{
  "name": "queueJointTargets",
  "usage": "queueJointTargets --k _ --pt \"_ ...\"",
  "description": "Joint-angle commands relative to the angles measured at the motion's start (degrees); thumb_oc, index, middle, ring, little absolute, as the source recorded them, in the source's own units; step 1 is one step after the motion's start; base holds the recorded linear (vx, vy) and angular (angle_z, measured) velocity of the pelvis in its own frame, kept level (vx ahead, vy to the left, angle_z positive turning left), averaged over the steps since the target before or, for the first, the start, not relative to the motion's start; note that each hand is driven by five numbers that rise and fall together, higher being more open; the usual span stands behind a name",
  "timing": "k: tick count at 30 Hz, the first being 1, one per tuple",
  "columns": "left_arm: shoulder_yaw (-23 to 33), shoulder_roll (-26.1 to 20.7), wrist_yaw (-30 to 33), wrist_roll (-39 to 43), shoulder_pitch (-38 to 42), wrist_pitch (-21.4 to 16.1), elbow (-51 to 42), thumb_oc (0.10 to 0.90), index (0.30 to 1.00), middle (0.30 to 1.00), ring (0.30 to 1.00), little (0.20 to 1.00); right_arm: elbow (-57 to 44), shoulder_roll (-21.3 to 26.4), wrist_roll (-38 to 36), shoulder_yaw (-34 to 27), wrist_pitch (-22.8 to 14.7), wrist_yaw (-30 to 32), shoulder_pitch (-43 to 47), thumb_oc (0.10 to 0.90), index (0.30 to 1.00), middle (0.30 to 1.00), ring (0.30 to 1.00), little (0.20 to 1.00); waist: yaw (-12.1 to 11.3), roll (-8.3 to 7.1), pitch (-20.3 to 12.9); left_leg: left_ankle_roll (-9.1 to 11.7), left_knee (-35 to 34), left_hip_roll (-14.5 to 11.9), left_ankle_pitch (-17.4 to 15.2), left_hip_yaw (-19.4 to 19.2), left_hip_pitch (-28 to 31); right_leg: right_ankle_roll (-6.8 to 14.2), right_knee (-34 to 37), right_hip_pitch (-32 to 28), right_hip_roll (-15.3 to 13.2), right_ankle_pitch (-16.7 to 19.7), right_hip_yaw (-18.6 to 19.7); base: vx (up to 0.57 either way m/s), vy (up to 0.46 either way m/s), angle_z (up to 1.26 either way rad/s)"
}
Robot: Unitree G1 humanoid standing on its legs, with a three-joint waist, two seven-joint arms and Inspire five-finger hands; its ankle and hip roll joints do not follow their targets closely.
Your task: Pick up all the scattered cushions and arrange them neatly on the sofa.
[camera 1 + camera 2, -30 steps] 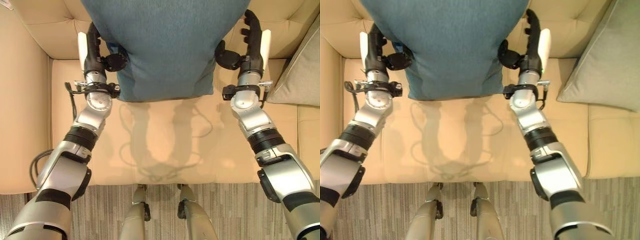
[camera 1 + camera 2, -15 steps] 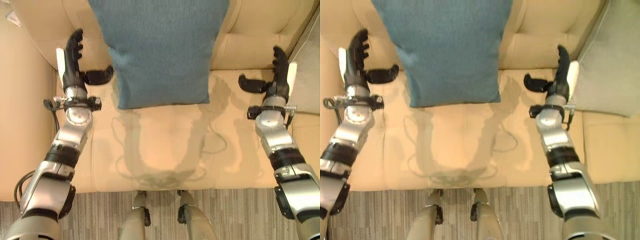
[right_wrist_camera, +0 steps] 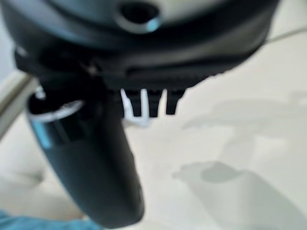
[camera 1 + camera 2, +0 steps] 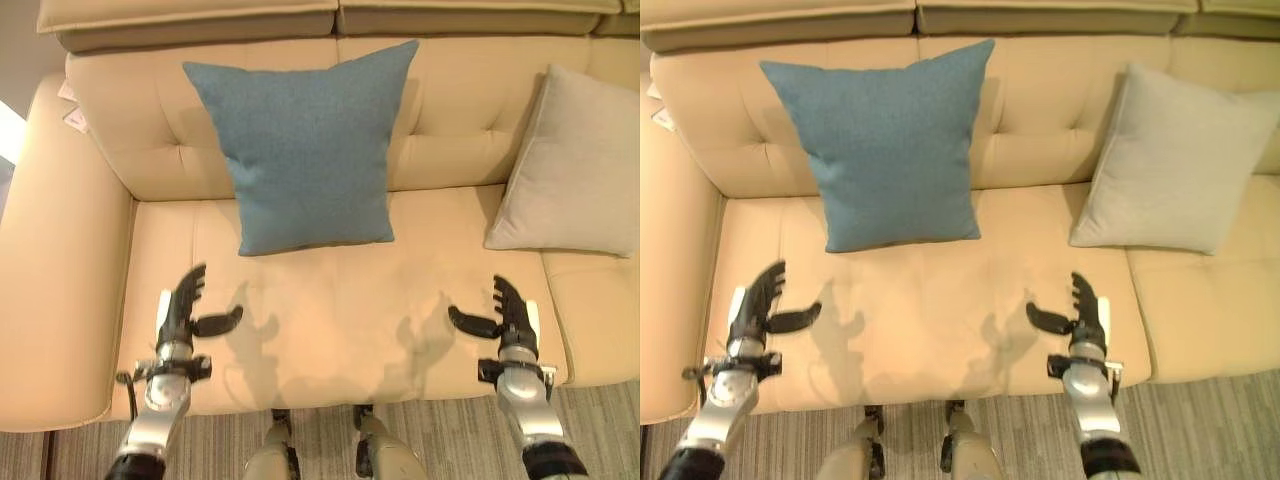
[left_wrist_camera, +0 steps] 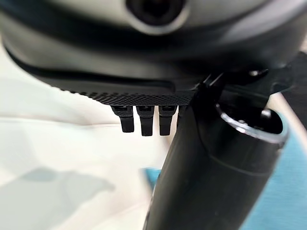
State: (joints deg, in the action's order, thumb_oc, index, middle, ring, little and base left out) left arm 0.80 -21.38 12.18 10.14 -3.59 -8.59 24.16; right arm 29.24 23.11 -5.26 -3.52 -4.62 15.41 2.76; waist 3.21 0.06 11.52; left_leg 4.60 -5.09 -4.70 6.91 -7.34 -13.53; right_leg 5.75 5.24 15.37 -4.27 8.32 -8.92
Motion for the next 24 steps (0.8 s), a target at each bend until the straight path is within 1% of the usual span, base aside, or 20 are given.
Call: queueJointTargets --k 1,2,4,5,6,10,11,12,14,15,16,17,19,20,21,24 --pt "3.0 -1.8 -0.8 1.8 0.0 -2.5 2.1 0.800 0.900 0.900 0.900 0.900 -0.1 2.4 2.8 -0.8 -3.0 -1.6 -0.7 0.800 0.900 0.900 0.900 0.900 -0.1 -1.80 -7.8 -0.6 0.1 2.3 -5.2 0.0 1.9 3.0 -0.2 -2.3 -0.9 -4.3 -0.8 0.04 0.023 -0.02" --pt "3.7 -0.3 -1.7 2.3 -2.6 -1.6 5.3 0.800 0.900 0.900 0.900 0.900 1.8 2.4 4.5 -0.1 -2.0 -2.9 -2.8 0.800 0.900 0.900 0.900 0.900 -0.2 -1.77 -7.9 -0.7 0.1 2.1 -5.7 -0.3 3.7 3.1 -0.2 -4.1 -0.8 -4.8 -1.0 0.00 0.000 0.00" --pt "3.4 0.9 -2.4 2.6 -3.8 -0.9 9.7 0.800 0.900 0.900 0.900 0.900 4.4 2.3 6.1 1.5 -1.7 -4.1 -3.9 0.800 0.900 0.900 0.900 0.900 -0.1 -1.78 -8.3 -0.7 0.1 2.2 -5.5 -0.6 4.8 3.0 -0.2 -5.2 -0.8 -4.8 -1.0 -0.02 0.016 -0.03" --pt "3.3 0.9 -2.4 2.6 -3.7 -1.0 9.9 0.800 0.900 0.900 0.900 0.900 4.5 2.4 6.1 1.5 -1.7 -4.1 -3.9 0.800 0.900 0.900 0.900 0.900 -0.1 -1.77 -8.1 -0.7 0.1 2.1 -5.6 -0.6 4.9 3.0 -0.2 -5.3 -0.8 -4.9 -1.0 0.00 0.000 0.00" --pt "3.1 1.4 -2.8 2.4 -4.3 -0.5 12.1 0.800 0.900 0.900 0.900 0.900 5.5 2.3 7.3 2.2 -1.5 -4.3 -4.3 0.800 0.900 0.900 0.900 0.900 -0.1 -1.77 -8.4 -0.8 0.1 2.2 -5.6 -0.6 5.5 2.9 -0.2 -5.9 -0.7 -5.0 -1.0 0.00 0.000 0.00" --pt "0.7 2.9 -3.3 -1.4 -3.8 0.9 25.2 0.800 0.900 0.900 0.900 0.900 11.2 1.3 10.0 5.4 -1.3 -4.6 -5.0 0.800 0.900 0.900 0.900 0.900 0.0 -1.80 -8.8 -0.8 0.1 2.2 -6.0 -1.1 8.0 2.8 -0.2 -8.5 -0.6 -5.4 -0.9 -0.01 0.009 -0.06" --pt "0.7 2.9 -3.3 -1.4 -3.7 0.7 25.4 0.800 0.900 0.900 0.900 0.900 11.3 1.3 10.0 5.4 -1.3 -4.6 -5.0 0.800 0.900 0.900 0.900 0.900 -0.1 -1.81 -8.6 -0.8 0.1 2.2 -6.0 -1.1 8.2 2.8 -0.2 -8.6 -0.6 -5.4 -0.8 -0.01 0.009 -0.16" --pt "-0.5 3.7 -3.7 -3.2 -3.4 1.1 30.5 0.800 0.900 0.900 0.900 0.900 13.9 0.7 11.6 6.9 -1.3 -4.7 -5.3 0.800 0.900 0.900 0.900 0.900 0.1 -1.86 -8.9 -0.8 0.1 2.2 -6.3 -1.2 9.4 2.6 -0.2 -9.9 -0.4 -5.7 -1.0 -0.02 0.003 -0.11" --pt "-1.5 4.5 -3.5 -5.4 -3.0 1.8 36.3 0.800 0.900 0.900 0.900 0.900 17.6 0.0 12.6 8.3 -1.1 -4.5 -5.9 0.800 0.900 0.900 0.900 0.900 0.2 -2.05 -9.5 -0.7 0.1 2.2 -6.6 -1.3 10.8 2.5 -0.2 -11.3 -0.2 -6.1 -0.8 -0.01 0.001 -0.03" --pt "-1.5 4.5 -3.5 -5.4 -3.0 1.8 36.3 0.800 0.900 0.900 0.900 0.900 17.6 0.0 12.6 8.3 -1.1 -4.5 -5.9 0.800 0.900 0.900 0.900 0.900 0.2 -2.06 -9.4 -0.7 0.1 2.2 -6.6 -1.3 10.9 2.5 -0.2 -11.4 -0.2 -6.1 -0.8 0.00 0.000 0.00" --pt "-2.1 4.9 -3.5 -6.4 -2.8 2.1 38.7 0.800 0.900 0.900 0.900 0.900 21.7 -0.6 13.1 9.2 -0.7 -4.5 -5.8 0.800 0.900 0.900 0.900 0.900 0.1 -2.18 -9.7 -0.7 0.1 2.1 -6.8 -1.3 11.7 2.4 -0.2 -12.2 -0.1 -6.4 -0.8 0.00 0.000 0.00" --pt "-2.3 5.0 -3.3 -6.7 -2.8 2.2 39.7 0.800 0.900 0.900 0.900 0.900 23.5 -0.9 13.3 9.7 -0.7 -4.5 -5.8 0.800 0.900 0.900 0.900 0.900 0.0 -2.23 -9.8 -0.7 0.1 2.1 -6.8 -1.4 12.0 2.4 -0.2 -12.6 0.0 -6.5 -0.8 0.00 0.000 0.00" --pt "-2.3 5.1 -3.3 -6.9 -2.6 2.4 40.6 0.800 0.900 0.900 0.900 0.900 25.0 -1.2 13.5 10.0 -0.5 -4.5 -5.8 0.800 0.900 0.900 0.900 0.900 0.0 -2.30 -9.7 -0.6 0.1 1.9 -6.9 -1.4 12.3 2.3 -0.2 -12.9 0.0 -6.7 -1.0 -0.01 -0.016 0.01" --pt "-2.4 5.4 -3.4 -7.1 -2.3 2.7 42.4 0.800 0.900 0.900 0.900 0.900 29.2 -1.9 13.6 10.6 0.1 -4.6 -5.4 0.800 0.900 0.900 0.900 0.900 0.0 -2.33 -9.9 -0.5 0.1 1.7 -6.9 -1.7 12.6 2.3 -0.2 -13.4 0.0 -6.8 -1.2 0.00 0.000 0.00" --pt "-2.4 5.4 -3.4 -7.1 -2.3 2.7 42.5 0.800 0.900 0.900 0.900 0.900 29.3 -2.0 13.6 10.6 0.1 -4.5 -5.3 0.800 0.900 0.900 0.900 0.900 0.0 -2.34 -9.8 -0.5 0.1 1.7 -6.9 -1.7 12.7 2.3 -0.2 -13.4 0.1 -6.8 -1.2 -0.01 -0.039 0.01" --pt "-2.7 5.3 -3.3 -8.1 -1.7 3.1 44.6 0.800 0.900 0.900 0.900 0.900 34.0 -2.9 13.4 11.2 0.9 -4.5 -4.8 0.800 0.900 0.900 0.900 0.900 -0.2 -2.48 -10.0 -0.2 0.1 1.4 -6.9 -1.8 13.2 2.2 -0.2 -13.9 0.2 -7.0 -1.5 -0.02 -0.044 0.00"
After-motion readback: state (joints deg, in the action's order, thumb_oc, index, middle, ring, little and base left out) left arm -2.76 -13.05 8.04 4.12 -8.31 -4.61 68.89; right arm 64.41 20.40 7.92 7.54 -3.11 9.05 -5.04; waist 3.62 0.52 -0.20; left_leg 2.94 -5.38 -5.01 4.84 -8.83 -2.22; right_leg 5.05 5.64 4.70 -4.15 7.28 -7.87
